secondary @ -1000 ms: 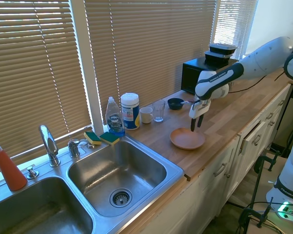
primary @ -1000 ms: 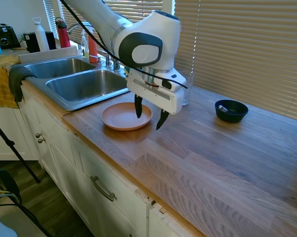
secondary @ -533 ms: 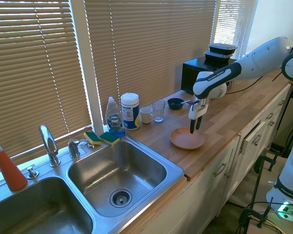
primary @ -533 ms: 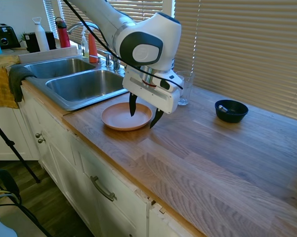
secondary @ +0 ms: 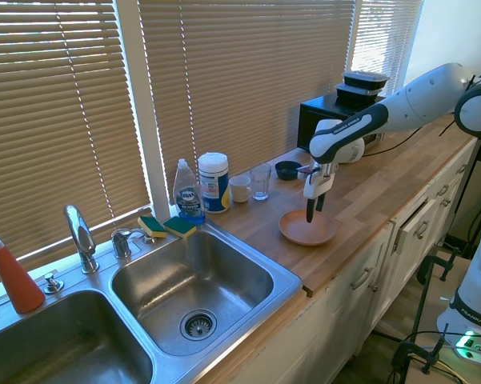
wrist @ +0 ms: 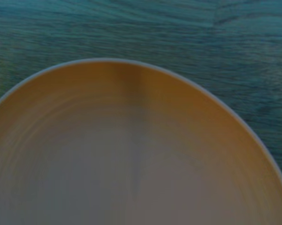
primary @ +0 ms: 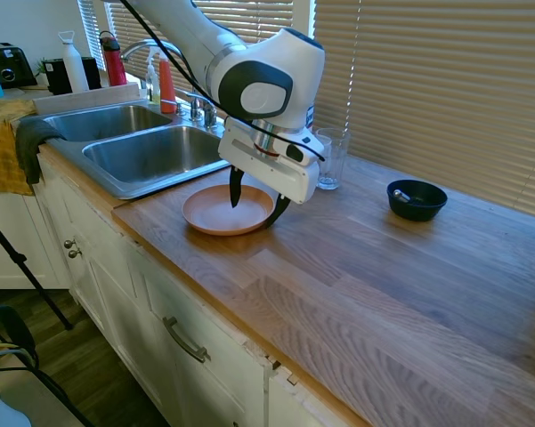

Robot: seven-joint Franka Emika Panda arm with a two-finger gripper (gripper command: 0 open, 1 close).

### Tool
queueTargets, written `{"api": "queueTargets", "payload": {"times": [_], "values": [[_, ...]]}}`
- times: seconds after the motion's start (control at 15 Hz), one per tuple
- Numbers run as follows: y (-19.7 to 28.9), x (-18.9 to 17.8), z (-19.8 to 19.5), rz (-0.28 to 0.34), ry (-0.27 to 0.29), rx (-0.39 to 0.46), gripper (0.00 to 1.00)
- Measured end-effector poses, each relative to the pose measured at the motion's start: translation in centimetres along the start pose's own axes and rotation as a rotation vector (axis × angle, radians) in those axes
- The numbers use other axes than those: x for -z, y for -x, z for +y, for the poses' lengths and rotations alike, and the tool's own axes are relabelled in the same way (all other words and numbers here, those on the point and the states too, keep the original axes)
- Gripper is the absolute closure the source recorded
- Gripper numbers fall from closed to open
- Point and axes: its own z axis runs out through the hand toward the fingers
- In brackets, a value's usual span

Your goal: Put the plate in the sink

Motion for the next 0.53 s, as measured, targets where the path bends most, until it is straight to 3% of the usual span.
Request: {"api": "queueTargets", "payload": {"times": [0.53], "values": [[-0.77,-0.86,-0.94,-0.015,-0.024,0.002,1.00]]}}
